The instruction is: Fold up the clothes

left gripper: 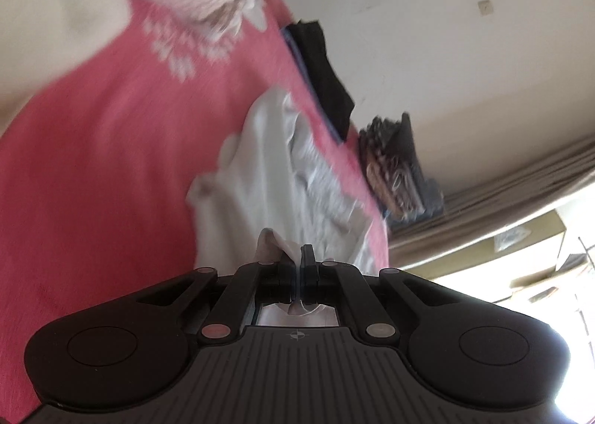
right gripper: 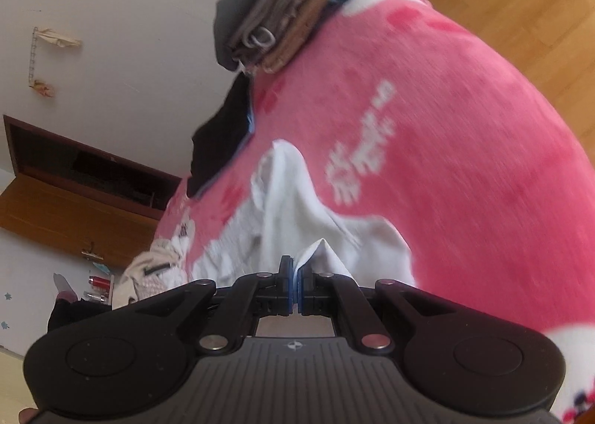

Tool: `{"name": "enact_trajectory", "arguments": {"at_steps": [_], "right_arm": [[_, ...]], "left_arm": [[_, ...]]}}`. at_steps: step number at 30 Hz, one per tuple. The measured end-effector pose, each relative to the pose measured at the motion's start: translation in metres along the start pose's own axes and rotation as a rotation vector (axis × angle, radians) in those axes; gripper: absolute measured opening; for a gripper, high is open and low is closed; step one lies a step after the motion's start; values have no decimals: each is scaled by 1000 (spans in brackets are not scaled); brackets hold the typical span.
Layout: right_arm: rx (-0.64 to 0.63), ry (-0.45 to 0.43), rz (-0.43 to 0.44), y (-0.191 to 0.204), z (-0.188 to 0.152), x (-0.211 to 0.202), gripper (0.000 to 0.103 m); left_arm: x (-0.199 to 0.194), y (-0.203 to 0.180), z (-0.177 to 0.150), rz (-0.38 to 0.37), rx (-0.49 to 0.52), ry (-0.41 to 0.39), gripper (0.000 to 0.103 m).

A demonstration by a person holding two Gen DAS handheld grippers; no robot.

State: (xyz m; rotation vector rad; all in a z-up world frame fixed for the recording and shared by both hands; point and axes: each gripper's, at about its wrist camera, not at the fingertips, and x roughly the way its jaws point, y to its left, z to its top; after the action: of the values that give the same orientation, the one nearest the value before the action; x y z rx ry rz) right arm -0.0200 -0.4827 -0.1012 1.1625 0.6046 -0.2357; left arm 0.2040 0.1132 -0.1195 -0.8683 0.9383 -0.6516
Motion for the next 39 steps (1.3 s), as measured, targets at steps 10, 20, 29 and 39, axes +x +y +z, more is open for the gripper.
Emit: {"name": "enact_trajectory", "arguments": {"at_steps": [10,20,29,39], "right_arm": [[-35,-42,32,25,53,52,2],[-37,-59,61,41,108,127,2],[203,-97,93,-11,122,162,46],[239,-124,145,-34,113,116,49]], "left_arm": [[57,-6,63,7,-14,-95,0],[102,17,101,45,-76,-138,1],[104,35,111,-6,-188,-181,43],[80,2,98,-29,-140,-280,53]]}}
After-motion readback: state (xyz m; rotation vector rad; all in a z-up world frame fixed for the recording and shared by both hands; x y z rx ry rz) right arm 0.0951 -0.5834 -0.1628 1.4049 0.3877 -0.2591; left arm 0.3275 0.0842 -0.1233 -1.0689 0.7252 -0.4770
